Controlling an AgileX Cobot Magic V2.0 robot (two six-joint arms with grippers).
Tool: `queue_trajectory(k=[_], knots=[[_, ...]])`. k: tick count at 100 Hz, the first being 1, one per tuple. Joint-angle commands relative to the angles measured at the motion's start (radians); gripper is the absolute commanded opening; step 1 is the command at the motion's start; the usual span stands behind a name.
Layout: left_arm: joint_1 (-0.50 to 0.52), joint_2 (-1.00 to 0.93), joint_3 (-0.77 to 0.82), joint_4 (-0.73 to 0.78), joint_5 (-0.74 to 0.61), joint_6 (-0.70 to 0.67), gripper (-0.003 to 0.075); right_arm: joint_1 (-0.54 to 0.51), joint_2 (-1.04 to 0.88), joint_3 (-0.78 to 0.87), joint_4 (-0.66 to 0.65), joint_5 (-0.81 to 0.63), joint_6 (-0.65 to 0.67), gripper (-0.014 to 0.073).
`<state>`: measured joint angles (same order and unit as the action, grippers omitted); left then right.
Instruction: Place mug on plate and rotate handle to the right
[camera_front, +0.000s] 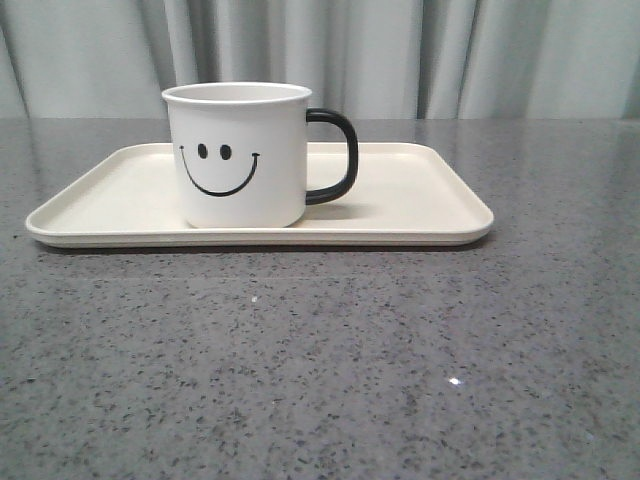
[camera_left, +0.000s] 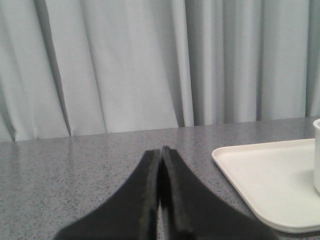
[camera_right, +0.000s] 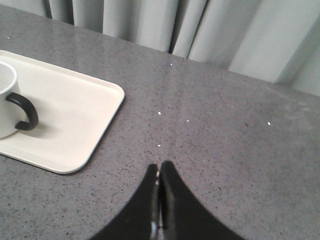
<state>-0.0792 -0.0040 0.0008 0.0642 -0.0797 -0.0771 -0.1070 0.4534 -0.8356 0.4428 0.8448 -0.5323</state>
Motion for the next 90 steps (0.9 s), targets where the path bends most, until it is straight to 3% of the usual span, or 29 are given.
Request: queue_trajectory(k=[1, 20, 33, 53, 65, 90], knots=[[0.002, -0.029, 0.008, -0.004, -0.076, -0.01, -0.002, 0.048, -0.043, -0.011, 0.017, -0.072, 0.0, -0.0111], [0.002, -0.029, 0.008, -0.004, -0.076, -0.01, -0.002, 0.189, -0.17, 0.089, 0.017, -0.12, 0.001, -0.0111], [0.002, -0.029, 0.008, -0.004, -0.076, -0.01, -0.002, 0.243, -0.271, 0.236, 0.022, -0.285, 0.001, -0.0111], [0.002, -0.029, 0.008, -0.004, -0.076, -0.01, -0.002, 0.253, -0.423, 0.55, 0.121, -0.59, 0.001, -0.0111], [0.002, -0.029, 0.008, -0.004, -0.076, -0.01, -0.002, 0.253, -0.486, 0.688, 0.196, -0.701, 0.001, -0.0111], [0.002, -0.029, 0.008, -0.004, -0.076, -0.01, -0.002, 0.253, -0.482, 0.789, 0.213, -0.753, 0.001, -0.0111]])
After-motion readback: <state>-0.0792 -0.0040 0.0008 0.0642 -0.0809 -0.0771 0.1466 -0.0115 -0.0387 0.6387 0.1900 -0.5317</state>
